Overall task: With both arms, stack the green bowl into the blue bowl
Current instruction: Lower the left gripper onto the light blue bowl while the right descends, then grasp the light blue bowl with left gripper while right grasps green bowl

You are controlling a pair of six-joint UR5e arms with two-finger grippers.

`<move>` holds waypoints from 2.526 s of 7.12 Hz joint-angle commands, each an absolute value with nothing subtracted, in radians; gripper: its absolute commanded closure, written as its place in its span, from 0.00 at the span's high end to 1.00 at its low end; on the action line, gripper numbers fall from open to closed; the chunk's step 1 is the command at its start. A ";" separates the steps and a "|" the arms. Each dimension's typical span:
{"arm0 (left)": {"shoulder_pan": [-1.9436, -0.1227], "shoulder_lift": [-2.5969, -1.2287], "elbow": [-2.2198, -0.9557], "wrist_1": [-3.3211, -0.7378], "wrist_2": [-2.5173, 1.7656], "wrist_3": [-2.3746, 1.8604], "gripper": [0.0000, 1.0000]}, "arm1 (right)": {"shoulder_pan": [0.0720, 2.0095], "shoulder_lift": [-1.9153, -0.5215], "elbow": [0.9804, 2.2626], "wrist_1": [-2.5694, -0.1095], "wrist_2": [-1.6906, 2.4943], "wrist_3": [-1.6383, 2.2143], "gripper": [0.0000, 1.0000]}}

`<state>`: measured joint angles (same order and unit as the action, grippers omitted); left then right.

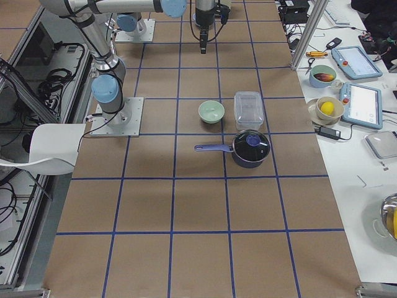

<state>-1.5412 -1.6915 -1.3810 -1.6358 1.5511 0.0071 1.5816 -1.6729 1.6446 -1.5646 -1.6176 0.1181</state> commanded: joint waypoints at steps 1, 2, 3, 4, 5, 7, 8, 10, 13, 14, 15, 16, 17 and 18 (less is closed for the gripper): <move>-1.543 -1.668 -1.397 -1.644 1.558 -0.005 1.00 | 1.583 -1.678 1.646 -1.565 -1.602 0.120 1.00; -1.543 -1.667 -1.413 -1.638 1.557 -0.005 1.00 | 1.583 -1.674 1.646 -1.566 -1.600 0.120 1.00; -1.542 -1.666 -1.433 -1.635 1.557 -0.003 1.00 | 1.585 -1.677 1.646 -1.566 -1.600 0.120 1.00; -1.536 -1.666 -1.451 -1.634 1.557 0.001 1.00 | 1.585 -1.677 1.646 -1.568 -1.600 0.120 1.00; -1.520 -1.677 -1.509 -1.625 1.560 0.062 1.00 | 1.583 -1.669 1.646 -1.575 -1.601 0.118 1.00; -1.427 -1.677 -1.793 -1.370 1.586 0.135 1.00 | 1.569 -1.651 1.657 -1.646 -1.615 0.089 1.00; -1.358 -1.687 -1.939 -1.210 1.586 0.152 1.00 | 1.559 -1.625 1.654 -1.654 -1.606 0.074 1.00; -1.289 -1.701 -2.052 -1.097 1.591 0.239 1.00 | 1.453 -1.519 1.652 -1.741 -1.600 -0.105 1.00; -1.282 -1.776 -2.104 -0.993 1.679 0.220 0.95 | 1.318 -1.380 1.658 -1.874 -1.572 -0.256 1.00; -1.281 -1.792 -2.124 -0.994 1.669 0.198 0.67 | 1.318 -1.309 1.657 -1.920 -1.572 -0.259 1.00; -1.282 -1.799 -2.126 -0.991 1.670 0.218 0.31 | 1.316 -1.283 1.660 -1.952 -1.572 -0.293 1.00; -1.282 -1.799 -2.122 -0.988 1.671 0.221 0.00 | 1.316 -1.257 1.663 -1.956 -1.571 -0.316 1.00; -1.296 -1.784 -2.106 -0.989 1.678 0.215 0.00 | 1.316 -1.221 1.672 -1.995 -1.572 -0.321 1.00; -1.307 -1.783 -2.073 -1.008 1.678 0.206 0.00 | 1.316 -1.198 1.690 -2.025 -1.571 -0.340 1.00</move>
